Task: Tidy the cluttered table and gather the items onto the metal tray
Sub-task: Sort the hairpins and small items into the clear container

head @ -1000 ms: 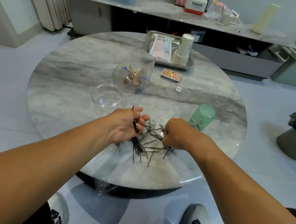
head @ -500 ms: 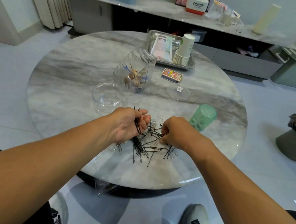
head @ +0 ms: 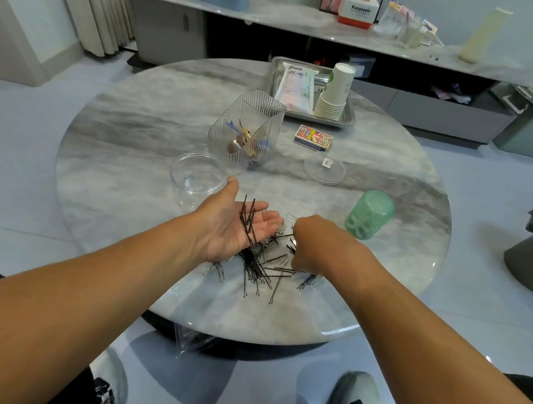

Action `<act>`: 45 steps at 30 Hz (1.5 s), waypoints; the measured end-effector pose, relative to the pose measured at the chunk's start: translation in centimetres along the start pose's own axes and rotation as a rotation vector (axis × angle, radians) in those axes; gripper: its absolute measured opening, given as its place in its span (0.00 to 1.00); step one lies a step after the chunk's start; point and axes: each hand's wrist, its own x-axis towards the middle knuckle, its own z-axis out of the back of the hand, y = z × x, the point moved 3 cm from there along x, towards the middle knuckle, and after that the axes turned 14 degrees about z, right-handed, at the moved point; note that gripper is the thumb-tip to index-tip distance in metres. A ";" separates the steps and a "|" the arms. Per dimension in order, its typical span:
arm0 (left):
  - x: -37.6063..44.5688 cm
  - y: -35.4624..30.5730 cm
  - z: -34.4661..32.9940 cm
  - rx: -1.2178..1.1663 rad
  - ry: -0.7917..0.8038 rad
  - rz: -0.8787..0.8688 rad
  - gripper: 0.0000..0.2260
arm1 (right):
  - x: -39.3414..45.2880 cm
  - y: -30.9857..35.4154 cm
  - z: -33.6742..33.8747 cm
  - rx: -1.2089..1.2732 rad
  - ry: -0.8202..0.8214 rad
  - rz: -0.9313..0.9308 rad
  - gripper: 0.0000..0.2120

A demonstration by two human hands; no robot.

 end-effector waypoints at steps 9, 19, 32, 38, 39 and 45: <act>0.4 -0.1 0.2 0.046 0.004 0.019 0.35 | -0.2 -0.6 -0.2 0.082 -0.020 -0.066 0.09; 0.9 0.5 -0.6 0.138 0.009 0.037 0.36 | -1.0 -0.3 2.7 1.268 -0.210 -0.104 0.06; -0.5 -0.4 -1.7 0.098 0.137 0.079 0.35 | -2.3 0.3 3.4 0.657 -0.223 0.369 0.58; -1.2 0.1 -2.6 0.226 0.197 0.131 0.34 | -1.9 0.7 3.2 0.608 -0.371 0.357 0.54; -1.3 0.1 -2.6 0.252 0.191 0.131 0.34 | -2.0 0.7 3.3 0.605 -0.376 0.360 0.50; -1.7 0.2 -2.6 0.317 0.125 0.103 0.32 | -1.6 0.9 3.0 0.731 -0.361 0.339 0.42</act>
